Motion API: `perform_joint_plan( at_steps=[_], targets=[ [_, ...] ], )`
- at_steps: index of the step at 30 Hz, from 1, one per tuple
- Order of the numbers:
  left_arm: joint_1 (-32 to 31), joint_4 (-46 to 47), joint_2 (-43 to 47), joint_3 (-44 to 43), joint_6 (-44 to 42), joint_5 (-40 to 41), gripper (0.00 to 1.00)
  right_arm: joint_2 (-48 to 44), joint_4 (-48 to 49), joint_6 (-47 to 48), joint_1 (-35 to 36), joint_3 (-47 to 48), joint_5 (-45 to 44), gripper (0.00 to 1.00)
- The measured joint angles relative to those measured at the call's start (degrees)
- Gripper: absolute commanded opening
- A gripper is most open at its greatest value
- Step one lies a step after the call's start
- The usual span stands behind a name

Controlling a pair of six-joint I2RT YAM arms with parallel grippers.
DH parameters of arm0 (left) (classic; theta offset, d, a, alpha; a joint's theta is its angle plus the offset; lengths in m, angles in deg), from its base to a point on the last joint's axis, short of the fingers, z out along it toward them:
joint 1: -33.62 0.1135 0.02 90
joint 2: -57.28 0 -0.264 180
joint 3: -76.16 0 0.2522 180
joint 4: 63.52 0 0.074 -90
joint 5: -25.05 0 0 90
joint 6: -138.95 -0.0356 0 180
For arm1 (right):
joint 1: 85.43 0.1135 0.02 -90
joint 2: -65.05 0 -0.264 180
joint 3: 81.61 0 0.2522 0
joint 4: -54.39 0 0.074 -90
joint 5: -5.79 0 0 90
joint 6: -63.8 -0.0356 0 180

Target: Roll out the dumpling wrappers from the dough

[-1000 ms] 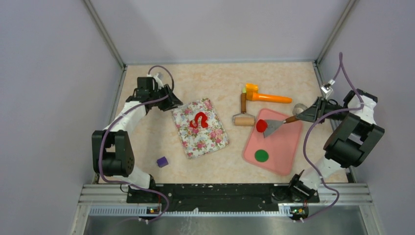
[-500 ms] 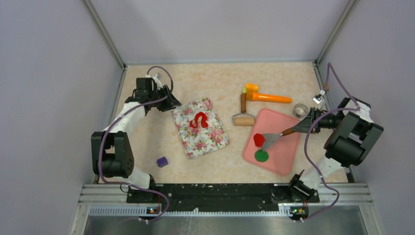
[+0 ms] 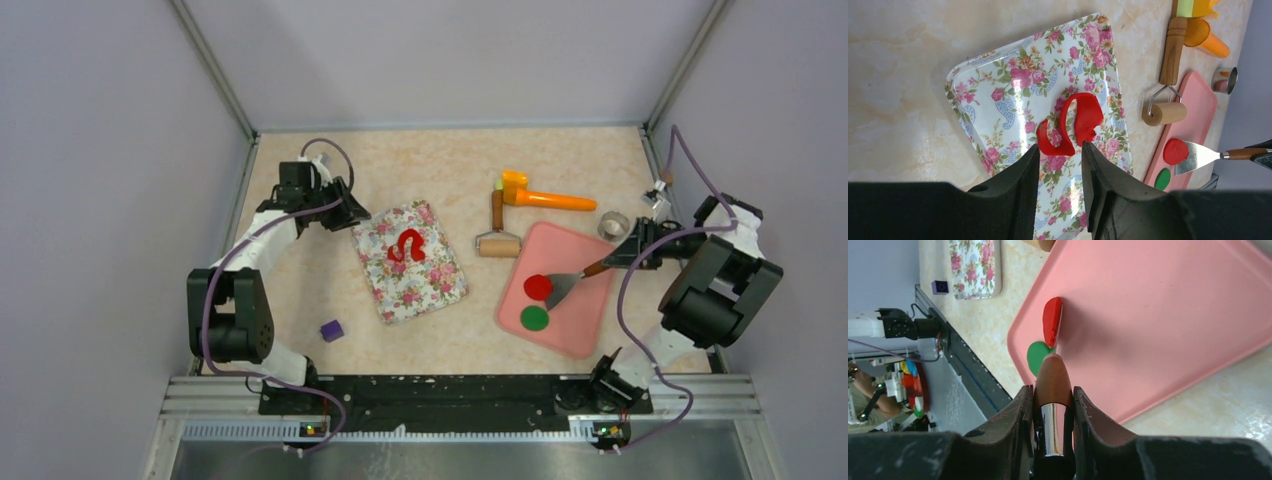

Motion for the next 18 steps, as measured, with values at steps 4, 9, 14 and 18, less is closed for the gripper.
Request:
perform_joint_plan(
  at_steps=[4,9,14,18],
  targets=[
    [0.00,-0.02,0.00,0.59,0.20,0.00,0.40,-1.60,3.13,-3.34,0.00,-0.09,-1.60,0.00],
    [0.00,0.09,0.00,0.66,0.59,-0.04,0.40,-5.09,6.84,-7.61,0.59,-0.09,-3.91,0.00],
    [0.00,0.46,0.00,0.81,1.03,-0.24,0.40,-10.49,10.38,-11.02,3.98,-0.13,-7.65,0.00],
    [0.00,0.83,0.00,0.81,1.29,-0.59,0.40,-16.50,13.51,-14.23,9.79,-0.15,-12.44,0.00]
  ],
)
